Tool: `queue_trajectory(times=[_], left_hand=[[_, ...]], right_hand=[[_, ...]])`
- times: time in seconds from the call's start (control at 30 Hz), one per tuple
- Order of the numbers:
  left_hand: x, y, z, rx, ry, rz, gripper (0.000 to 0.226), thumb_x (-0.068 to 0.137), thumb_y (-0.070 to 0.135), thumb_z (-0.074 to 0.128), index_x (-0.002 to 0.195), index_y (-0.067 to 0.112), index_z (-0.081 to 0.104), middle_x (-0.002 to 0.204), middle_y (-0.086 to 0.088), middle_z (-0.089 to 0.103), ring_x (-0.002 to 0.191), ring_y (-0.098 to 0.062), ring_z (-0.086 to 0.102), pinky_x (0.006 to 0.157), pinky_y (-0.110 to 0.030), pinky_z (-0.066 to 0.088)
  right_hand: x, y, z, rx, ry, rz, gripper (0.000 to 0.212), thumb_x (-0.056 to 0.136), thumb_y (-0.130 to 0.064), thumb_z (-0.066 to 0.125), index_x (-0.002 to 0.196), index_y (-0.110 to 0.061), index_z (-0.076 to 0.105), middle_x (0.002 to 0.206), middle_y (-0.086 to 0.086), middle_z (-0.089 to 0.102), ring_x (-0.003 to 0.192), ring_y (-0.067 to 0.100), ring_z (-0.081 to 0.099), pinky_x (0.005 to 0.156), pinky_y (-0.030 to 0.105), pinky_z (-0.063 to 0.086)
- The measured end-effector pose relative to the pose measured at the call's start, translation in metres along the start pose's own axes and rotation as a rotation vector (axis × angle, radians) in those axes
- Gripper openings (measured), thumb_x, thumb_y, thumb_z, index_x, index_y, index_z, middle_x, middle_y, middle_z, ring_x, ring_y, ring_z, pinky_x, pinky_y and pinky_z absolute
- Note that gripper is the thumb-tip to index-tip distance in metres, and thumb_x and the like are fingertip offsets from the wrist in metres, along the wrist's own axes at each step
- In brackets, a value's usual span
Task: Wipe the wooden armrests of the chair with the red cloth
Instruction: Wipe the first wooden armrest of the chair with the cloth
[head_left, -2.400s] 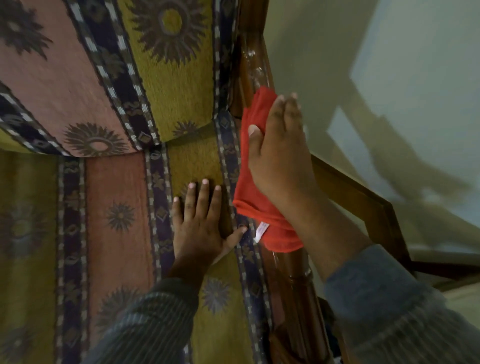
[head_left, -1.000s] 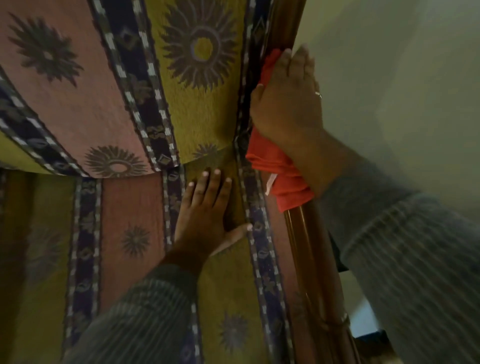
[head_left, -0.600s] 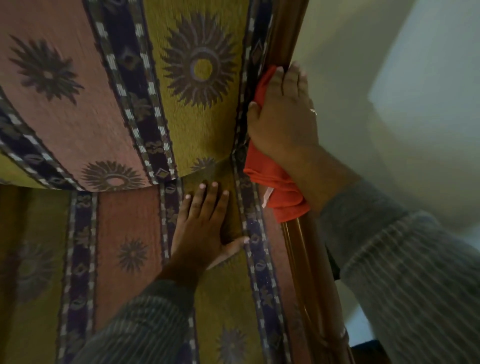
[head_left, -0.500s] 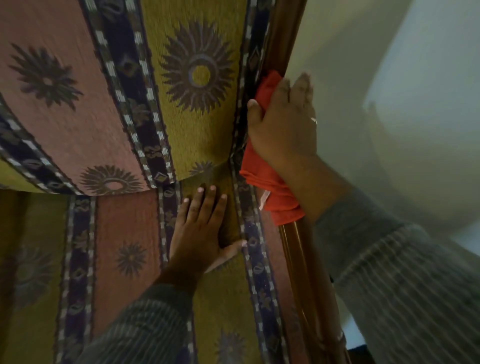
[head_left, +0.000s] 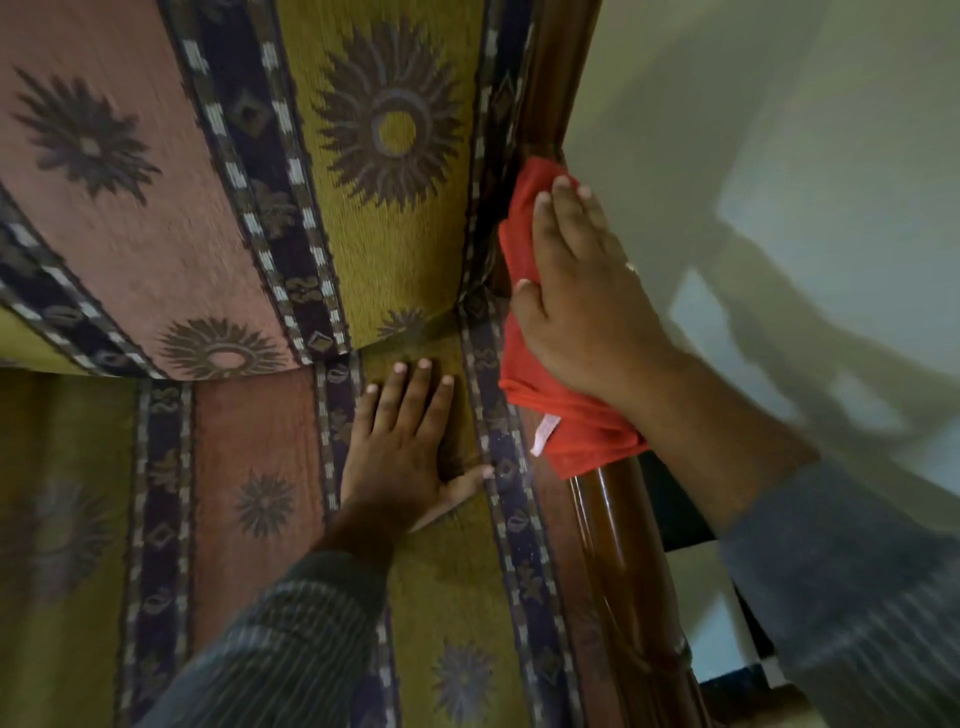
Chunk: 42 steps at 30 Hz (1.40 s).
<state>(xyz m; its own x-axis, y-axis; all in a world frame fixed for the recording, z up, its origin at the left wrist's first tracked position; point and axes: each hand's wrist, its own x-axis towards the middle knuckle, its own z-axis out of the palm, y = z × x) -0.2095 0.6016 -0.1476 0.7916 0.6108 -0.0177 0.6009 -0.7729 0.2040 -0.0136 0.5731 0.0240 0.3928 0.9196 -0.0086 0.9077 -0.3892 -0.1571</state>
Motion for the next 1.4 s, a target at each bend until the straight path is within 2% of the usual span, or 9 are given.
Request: queue_trajectory(times=[0.17,0.3,0.57,0.83,0.93,1.1,1.3,1.4], left_hand=[[0.002,0.001,0.003,0.007,0.023,-0.003,0.106,0.08,0.09,0.026,0.157,0.018,0.02,0.166,-0.011,0.019,0.154,-0.033,0.013,0.122,-0.056,0.012],[0.002,0.001,0.004,0.037,0.025,-0.012,0.106,0.079,0.09,0.023,0.157,0.018,0.022,0.165,-0.011,0.022,0.153,-0.033,0.015,0.122,-0.055,0.013],[0.0,0.009,-0.008,0.037,-0.029,-0.031,0.106,0.079,0.087,0.025,0.158,0.016,0.019,0.166,-0.012,0.017,0.154,-0.034,0.012,0.123,-0.056,0.011],[0.001,0.009,0.0,0.047,0.005,-0.042,0.105,0.078,0.085,0.027,0.158,0.019,0.015,0.168,-0.009,0.012,0.154,-0.032,0.007,0.123,-0.055,0.006],[-0.001,0.01,-0.003,0.046,-0.022,-0.056,0.105,0.078,0.085,0.022,0.159,0.019,0.012,0.168,-0.01,0.008,0.154,-0.033,0.003,0.123,-0.056,0.004],[-0.02,0.033,-0.003,0.03,-0.024,-0.109,0.091,0.086,0.077,0.02,0.158,0.023,0.015,0.167,-0.015,0.009,0.154,-0.037,0.004,0.122,-0.058,0.006],[-0.032,0.038,-0.002,-0.018,-0.032,-0.113,0.093,0.084,0.079,0.019,0.158,0.023,0.016,0.168,-0.015,0.007,0.154,-0.036,0.003,0.122,-0.058,0.004],[-0.048,0.044,0.0,-0.017,-0.045,-0.106,0.094,0.084,0.081,0.018,0.158,0.023,0.014,0.167,-0.015,0.007,0.154,-0.037,0.003,0.122,-0.059,0.004]], right_hand=[[0.036,-0.006,-0.006,-0.099,0.003,0.007,0.076,0.096,-0.039,0.038,0.153,0.0,0.008,0.163,0.022,0.005,0.151,0.037,0.003,0.122,0.048,0.01],[0.045,-0.007,-0.006,-0.064,0.019,0.012,0.079,0.092,-0.042,0.043,0.153,-0.002,0.013,0.163,0.02,0.009,0.15,0.036,0.008,0.122,0.045,0.01],[-0.031,-0.008,0.001,0.06,0.004,0.053,0.085,0.087,-0.045,0.046,0.153,-0.003,0.012,0.162,0.022,0.01,0.149,0.038,0.009,0.119,0.049,0.015],[0.031,-0.007,-0.008,0.046,0.019,0.061,0.085,0.086,-0.046,0.049,0.151,-0.002,0.017,0.161,0.02,0.015,0.148,0.039,0.013,0.12,0.05,0.018],[0.006,-0.01,0.001,-0.018,0.039,0.036,0.088,0.085,-0.048,0.046,0.153,-0.004,0.013,0.163,0.019,0.012,0.149,0.038,0.009,0.121,0.05,0.013],[-0.035,-0.01,0.006,-0.068,0.01,-0.035,0.088,0.088,-0.049,0.045,0.154,-0.006,0.006,0.165,0.016,0.005,0.151,0.033,0.002,0.122,0.049,0.007],[-0.104,-0.011,0.008,-0.109,-0.018,-0.082,0.08,0.089,-0.048,0.026,0.154,-0.006,0.009,0.164,0.017,0.007,0.151,0.033,0.003,0.122,0.052,0.009],[-0.114,-0.011,0.008,-0.109,-0.037,-0.077,0.075,0.093,-0.044,0.032,0.154,-0.006,0.012,0.164,0.016,0.008,0.152,0.033,0.003,0.122,0.051,0.01]])
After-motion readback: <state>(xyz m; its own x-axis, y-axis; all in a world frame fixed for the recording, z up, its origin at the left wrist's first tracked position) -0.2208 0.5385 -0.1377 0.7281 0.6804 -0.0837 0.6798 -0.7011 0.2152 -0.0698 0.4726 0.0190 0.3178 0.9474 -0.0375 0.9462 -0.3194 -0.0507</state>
